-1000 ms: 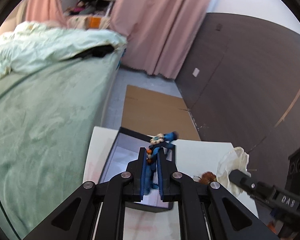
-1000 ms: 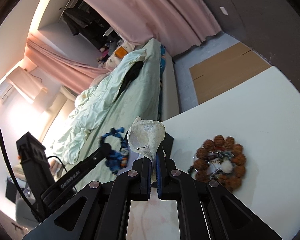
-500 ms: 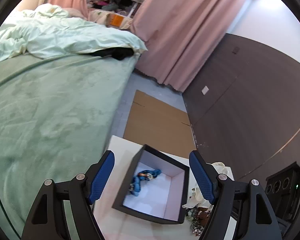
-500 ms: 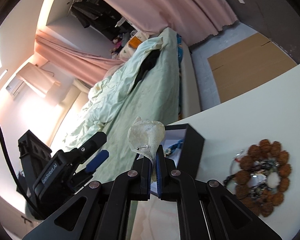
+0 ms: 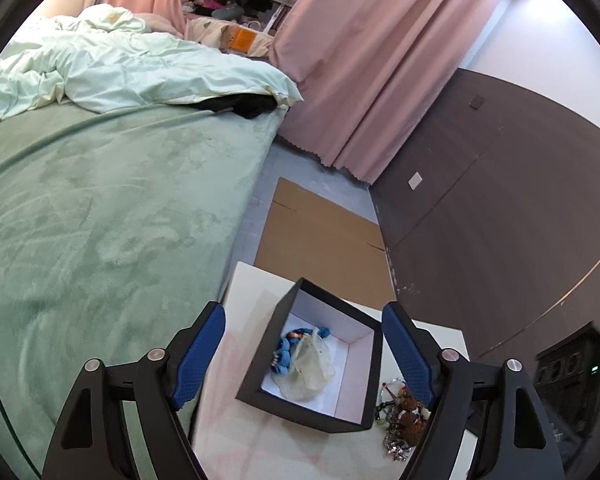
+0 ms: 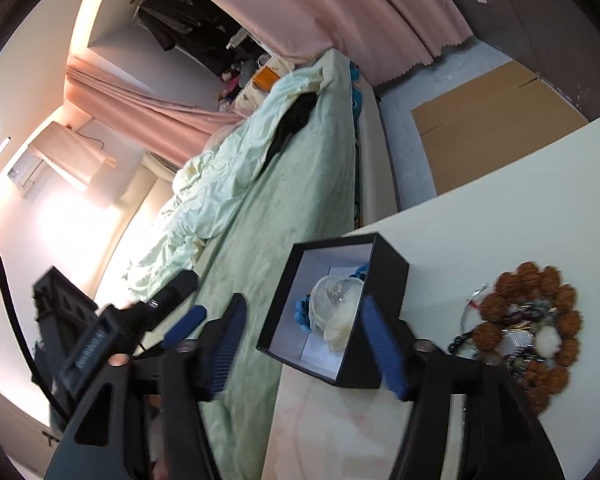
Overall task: Organize jewelry
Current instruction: 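Lower the white pouch into the black box and open the right tool, then move the left tool back to the pile and grasp the brown bead bracelet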
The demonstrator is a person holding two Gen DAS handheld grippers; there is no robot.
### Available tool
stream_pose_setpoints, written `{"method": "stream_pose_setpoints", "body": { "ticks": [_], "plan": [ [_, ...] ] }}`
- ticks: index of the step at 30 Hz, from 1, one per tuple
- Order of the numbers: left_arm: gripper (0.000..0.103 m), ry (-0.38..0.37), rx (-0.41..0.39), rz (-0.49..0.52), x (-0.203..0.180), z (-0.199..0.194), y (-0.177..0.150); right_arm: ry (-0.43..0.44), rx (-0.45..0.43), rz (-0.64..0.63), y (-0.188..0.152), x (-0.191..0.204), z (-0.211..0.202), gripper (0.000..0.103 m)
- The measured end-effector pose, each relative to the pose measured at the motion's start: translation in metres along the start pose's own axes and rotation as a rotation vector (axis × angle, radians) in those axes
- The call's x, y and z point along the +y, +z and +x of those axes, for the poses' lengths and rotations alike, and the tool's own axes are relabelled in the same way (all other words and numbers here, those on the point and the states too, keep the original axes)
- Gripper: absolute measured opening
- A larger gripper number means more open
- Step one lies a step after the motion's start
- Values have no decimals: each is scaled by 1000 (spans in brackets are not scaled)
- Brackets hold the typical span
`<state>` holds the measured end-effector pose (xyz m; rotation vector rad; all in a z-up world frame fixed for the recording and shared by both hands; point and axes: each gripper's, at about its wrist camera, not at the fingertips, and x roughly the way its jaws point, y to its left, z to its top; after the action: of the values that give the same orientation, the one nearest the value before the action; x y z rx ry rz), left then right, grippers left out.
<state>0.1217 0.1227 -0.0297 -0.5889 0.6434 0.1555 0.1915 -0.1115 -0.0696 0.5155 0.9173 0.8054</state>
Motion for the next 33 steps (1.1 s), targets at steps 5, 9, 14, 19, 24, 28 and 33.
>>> {"method": "stream_pose_setpoints", "body": {
  "ticks": [5,9,14,19,24,28,33],
  "plan": [
    [89,-28,4,32,-16,-4,-10,-39,-44,14,3,-2,-28,81],
    [96,-56,-6,70,-34,-14,-20,-88,-80,33,1,-9,-52,84],
    [102,-91,-11,120,-54,-24,-36,-124,-126,46,-1,-18,-86,92],
    [102,-119,23,170,-74,-27,-52,-157,-166,73,-7,-28,-117,93],
    [102,-129,40,238,-93,-27,-68,-190,-169,95,-17,-41,-141,93],
    [102,-156,47,258,-104,-26,-77,-230,-156,86,-23,-46,-150,93],
    [102,-175,76,272,-112,-19,-84,-262,-170,98,-26,-54,-160,92]
  ]
}}
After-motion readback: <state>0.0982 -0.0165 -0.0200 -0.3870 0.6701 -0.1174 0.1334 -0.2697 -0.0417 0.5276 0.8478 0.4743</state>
